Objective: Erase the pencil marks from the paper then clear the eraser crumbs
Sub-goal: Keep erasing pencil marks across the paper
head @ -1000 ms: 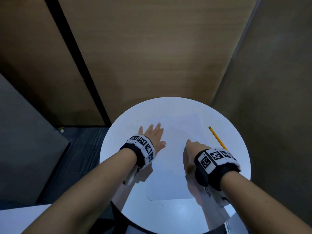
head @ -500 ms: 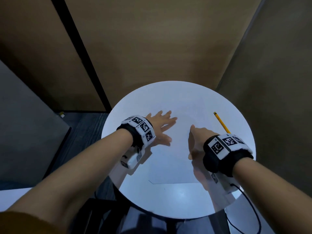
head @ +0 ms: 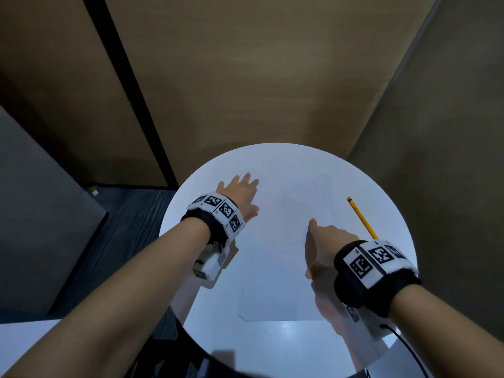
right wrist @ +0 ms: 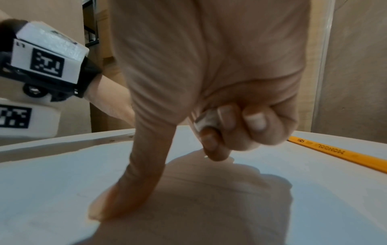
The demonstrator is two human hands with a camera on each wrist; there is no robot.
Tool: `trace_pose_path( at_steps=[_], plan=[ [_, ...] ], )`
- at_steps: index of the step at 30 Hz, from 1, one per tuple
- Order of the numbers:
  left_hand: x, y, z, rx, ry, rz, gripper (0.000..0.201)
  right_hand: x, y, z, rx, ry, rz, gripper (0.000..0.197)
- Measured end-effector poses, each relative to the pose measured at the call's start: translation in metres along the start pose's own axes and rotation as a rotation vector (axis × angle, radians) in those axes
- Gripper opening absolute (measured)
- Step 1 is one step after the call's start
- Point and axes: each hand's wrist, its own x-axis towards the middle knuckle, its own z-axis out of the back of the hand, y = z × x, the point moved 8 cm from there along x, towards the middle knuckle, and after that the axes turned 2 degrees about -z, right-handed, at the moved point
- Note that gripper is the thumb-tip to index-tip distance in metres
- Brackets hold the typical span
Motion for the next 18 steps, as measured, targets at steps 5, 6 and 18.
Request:
trace_pose_path(
  at_steps=[5, 6, 18],
  plan=[
    [0.014, -0.014, -0.024, -0.034, 0.077, -0.064, 0.1, 0.002, -0.002, -0.003, -0.075, -0.02, 0.013, 0.112],
    [0.017, -0.016, -0.027, -0.032, 0.095, -0.084, 0.103, 0.001, -0.001, -0.003, -0.09, -0.026, 0.017, 0.11],
    [0.006, -0.038, -0.031, 0.075, 0.191, -0.232, 0.074, 0.011, -0.036, 0.019, 0.605, -0.053, 0.061, 0.019]
  ],
)
